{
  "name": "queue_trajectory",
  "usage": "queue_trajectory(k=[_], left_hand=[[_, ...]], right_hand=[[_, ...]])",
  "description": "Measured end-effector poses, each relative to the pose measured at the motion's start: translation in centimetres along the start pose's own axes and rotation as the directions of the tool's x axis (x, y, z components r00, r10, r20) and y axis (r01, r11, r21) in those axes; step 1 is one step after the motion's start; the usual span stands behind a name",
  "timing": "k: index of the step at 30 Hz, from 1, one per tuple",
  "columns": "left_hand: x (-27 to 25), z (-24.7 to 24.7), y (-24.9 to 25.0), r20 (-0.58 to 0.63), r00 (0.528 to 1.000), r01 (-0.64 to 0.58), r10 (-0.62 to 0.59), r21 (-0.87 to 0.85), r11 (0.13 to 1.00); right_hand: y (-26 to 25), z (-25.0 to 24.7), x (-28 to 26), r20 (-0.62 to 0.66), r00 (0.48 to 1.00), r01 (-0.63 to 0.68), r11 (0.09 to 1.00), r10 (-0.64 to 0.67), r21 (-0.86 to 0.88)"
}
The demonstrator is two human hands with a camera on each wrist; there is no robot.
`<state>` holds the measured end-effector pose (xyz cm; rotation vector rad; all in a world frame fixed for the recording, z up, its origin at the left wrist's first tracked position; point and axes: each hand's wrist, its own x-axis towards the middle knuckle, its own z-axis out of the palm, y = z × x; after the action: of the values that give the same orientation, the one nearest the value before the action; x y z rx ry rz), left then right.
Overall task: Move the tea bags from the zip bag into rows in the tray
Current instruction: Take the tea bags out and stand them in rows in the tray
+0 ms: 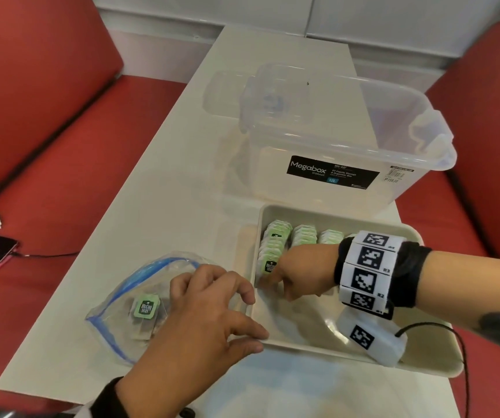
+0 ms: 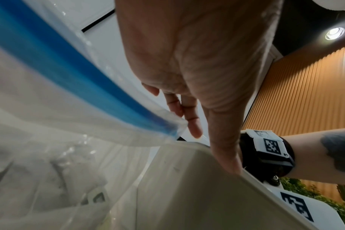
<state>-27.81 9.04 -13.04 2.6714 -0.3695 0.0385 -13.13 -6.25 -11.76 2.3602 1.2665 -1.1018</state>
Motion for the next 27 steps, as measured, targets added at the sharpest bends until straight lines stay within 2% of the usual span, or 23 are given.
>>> queue_trajectory(k=[8, 11, 14, 16, 18, 20, 23, 25, 27], left_hand=[[0.0, 0.3, -0.1, -0.031, 0.999, -0.006, 0.005, -0.029, 1.000], [-0.1, -0.3, -0.3, -0.150, 0.989, -0.009, -0.009, -0.116, 0.993], [-0.7, -2.2, -1.6, -0.327, 0.936, 0.071, -0.127, -0.178, 0.982], [-1.6, -3.6, -3.2, -0.412, 0.871, 0.204, -0.268, -0.193, 0.960], [-2.8, -4.4, -4.8, -0.415, 0.818, 0.352, -0.398, -0.186, 0.917], [-4.1, -4.6, -5.8, -0.332, 0.809, 0.460, -0.486, -0.158, 0.874], [-5.9, -3.5, -6.4, -0.212, 0.791, 0.558, -0.574, -0.136, 0.819], [-6.8, -2.6, -6.5, -0.207, 0.792, 0.553, -0.575, -0.158, 0.818], [-7.3, -2.3, -6.1, -0.241, 0.806, 0.509, -0.540, -0.180, 0.842]], right_hand=[[0.1, 0.1, 0.2, 0.013, 1.000, -0.004, 0.999, 0.004, 0.036], [0.0, -0.1, -0.3, 0.045, 0.999, -0.009, 0.997, 0.005, 0.082], [-0.1, -0.6, -1.3, 0.023, 1.000, -0.003, 0.994, 0.000, 0.110], [-0.3, -1.2, -2.2, -0.021, 1.000, 0.003, 0.994, -0.001, 0.110], [-0.7, -1.9, -3.4, -0.088, 0.996, 0.002, 0.990, 0.010, 0.141], [-1.5, -2.6, -4.7, -0.197, 0.980, -0.002, 0.990, 0.031, 0.144], [-3.5, -3.5, -6.5, -0.378, 0.925, -0.005, 0.997, 0.035, 0.080], [-5.7, -3.9, -7.6, -0.457, 0.889, 0.005, 0.995, 0.043, 0.103], [-8.4, -3.8, -8.0, -0.528, 0.848, 0.070, 0.978, 0.046, 0.197]])
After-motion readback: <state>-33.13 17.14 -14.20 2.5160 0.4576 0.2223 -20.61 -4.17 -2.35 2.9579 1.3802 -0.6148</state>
